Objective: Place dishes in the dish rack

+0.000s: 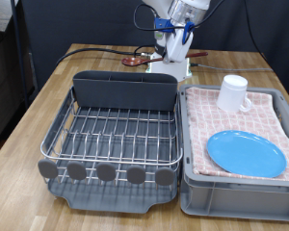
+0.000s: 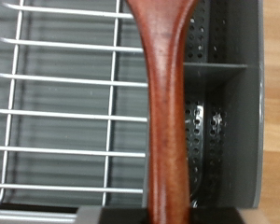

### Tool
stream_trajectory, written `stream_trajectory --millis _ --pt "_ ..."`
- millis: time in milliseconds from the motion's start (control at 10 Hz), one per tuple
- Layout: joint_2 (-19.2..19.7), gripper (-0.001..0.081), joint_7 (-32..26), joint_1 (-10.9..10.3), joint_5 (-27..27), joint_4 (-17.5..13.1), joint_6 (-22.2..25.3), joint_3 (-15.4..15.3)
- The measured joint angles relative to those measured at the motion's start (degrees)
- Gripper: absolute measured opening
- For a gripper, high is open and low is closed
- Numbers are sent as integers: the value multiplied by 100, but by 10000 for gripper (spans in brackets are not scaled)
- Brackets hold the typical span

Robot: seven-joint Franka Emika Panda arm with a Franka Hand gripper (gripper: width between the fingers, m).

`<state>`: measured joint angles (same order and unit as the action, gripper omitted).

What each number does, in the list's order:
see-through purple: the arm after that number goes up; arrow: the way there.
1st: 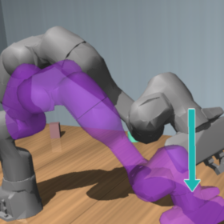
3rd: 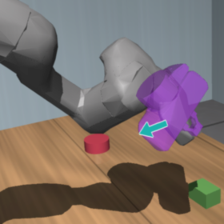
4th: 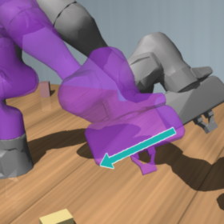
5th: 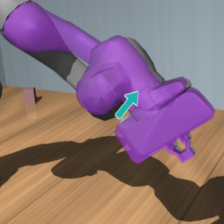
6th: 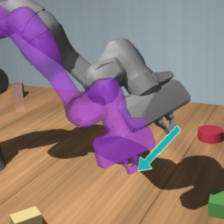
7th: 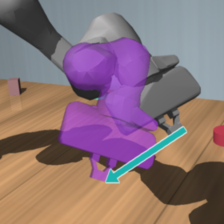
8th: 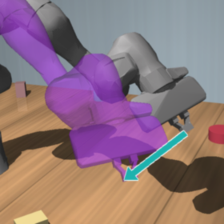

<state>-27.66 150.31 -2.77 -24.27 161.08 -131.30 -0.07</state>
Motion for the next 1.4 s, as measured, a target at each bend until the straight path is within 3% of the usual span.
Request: stream_trajectory --millis 300,700,1200,1400 --pt "-306 91 -430 -115 751 193 -135 623" --pt "-345 91 -1637 -388 1568 430 -519 1733" --pt "-255 91 -2687 -410 1750 476 -737 2776" --pt "-126 91 -2980 -496 1853 458 -849 3062"
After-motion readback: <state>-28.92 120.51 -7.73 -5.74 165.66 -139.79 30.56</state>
